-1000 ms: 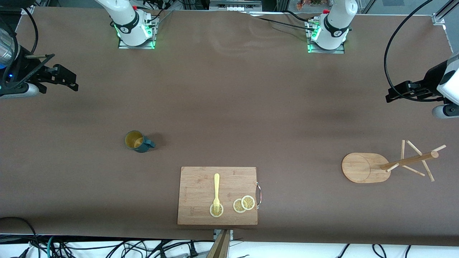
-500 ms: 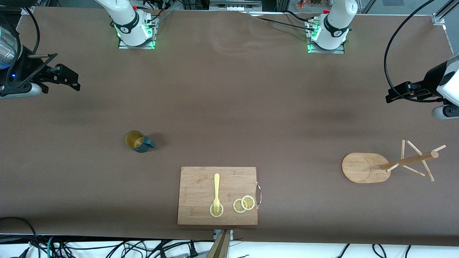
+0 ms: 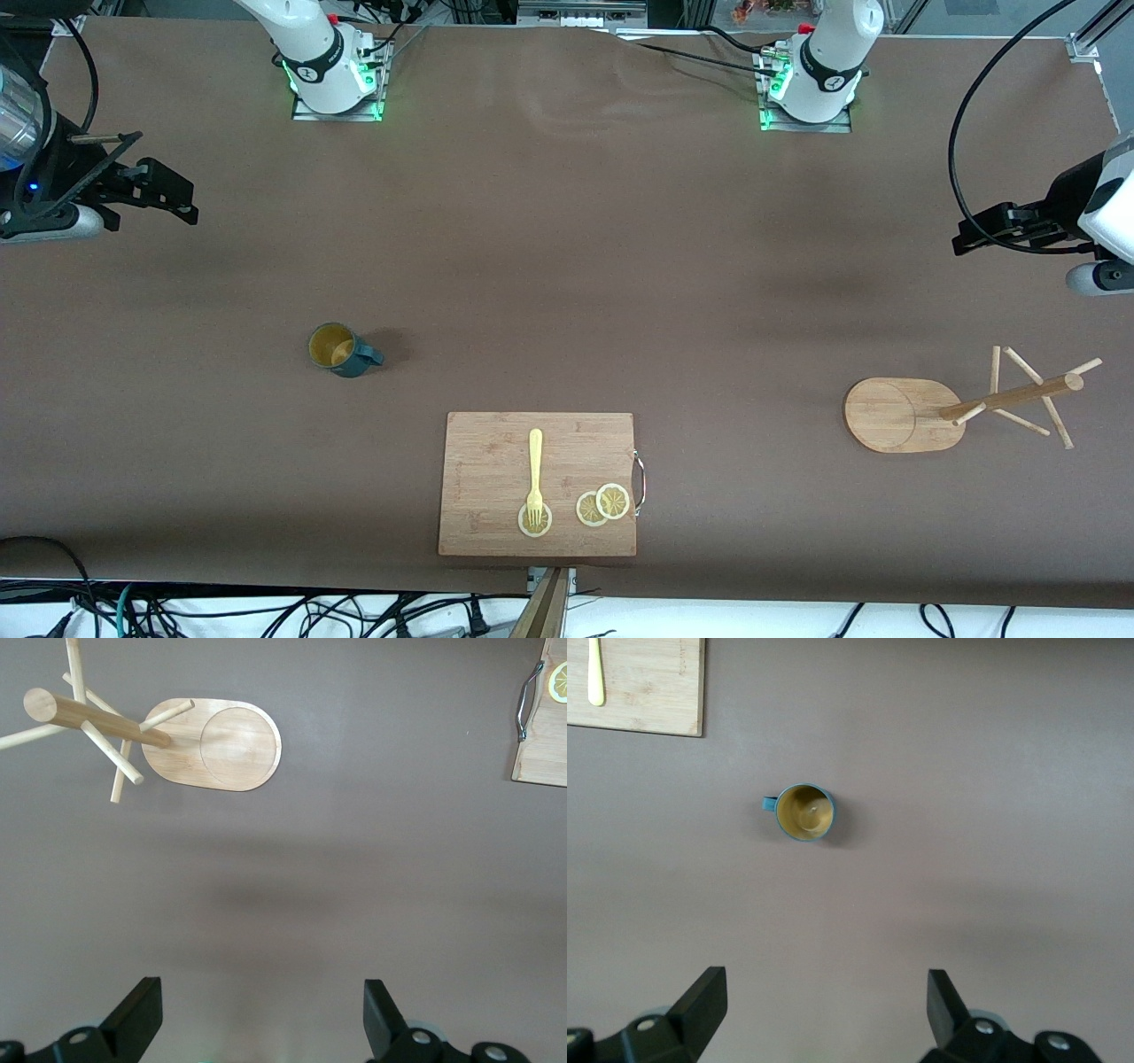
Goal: Pass cup and hang on rack
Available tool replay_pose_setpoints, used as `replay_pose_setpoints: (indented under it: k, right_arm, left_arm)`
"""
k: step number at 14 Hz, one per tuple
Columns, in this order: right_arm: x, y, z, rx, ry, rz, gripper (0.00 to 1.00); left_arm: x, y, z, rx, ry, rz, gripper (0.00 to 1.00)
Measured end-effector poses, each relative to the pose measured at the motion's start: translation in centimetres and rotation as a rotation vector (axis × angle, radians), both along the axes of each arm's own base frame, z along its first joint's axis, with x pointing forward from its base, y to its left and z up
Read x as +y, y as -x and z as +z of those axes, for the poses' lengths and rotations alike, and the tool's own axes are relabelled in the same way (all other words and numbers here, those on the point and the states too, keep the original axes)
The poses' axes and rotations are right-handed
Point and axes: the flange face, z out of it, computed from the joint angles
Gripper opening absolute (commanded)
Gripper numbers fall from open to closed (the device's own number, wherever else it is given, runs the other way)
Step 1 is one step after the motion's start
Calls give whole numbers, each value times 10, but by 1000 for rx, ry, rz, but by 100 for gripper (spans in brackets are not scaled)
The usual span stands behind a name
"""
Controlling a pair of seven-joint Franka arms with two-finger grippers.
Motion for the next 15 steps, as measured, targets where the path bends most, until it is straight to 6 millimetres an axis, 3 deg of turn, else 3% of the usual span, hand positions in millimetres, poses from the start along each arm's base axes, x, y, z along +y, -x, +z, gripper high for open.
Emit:
replay_pose_setpoints:
  k: [15]
  right_arm:
    - [1,-8,-14,15,2,2,100]
  left_arm:
    - [1,0,0,0,0,1,100]
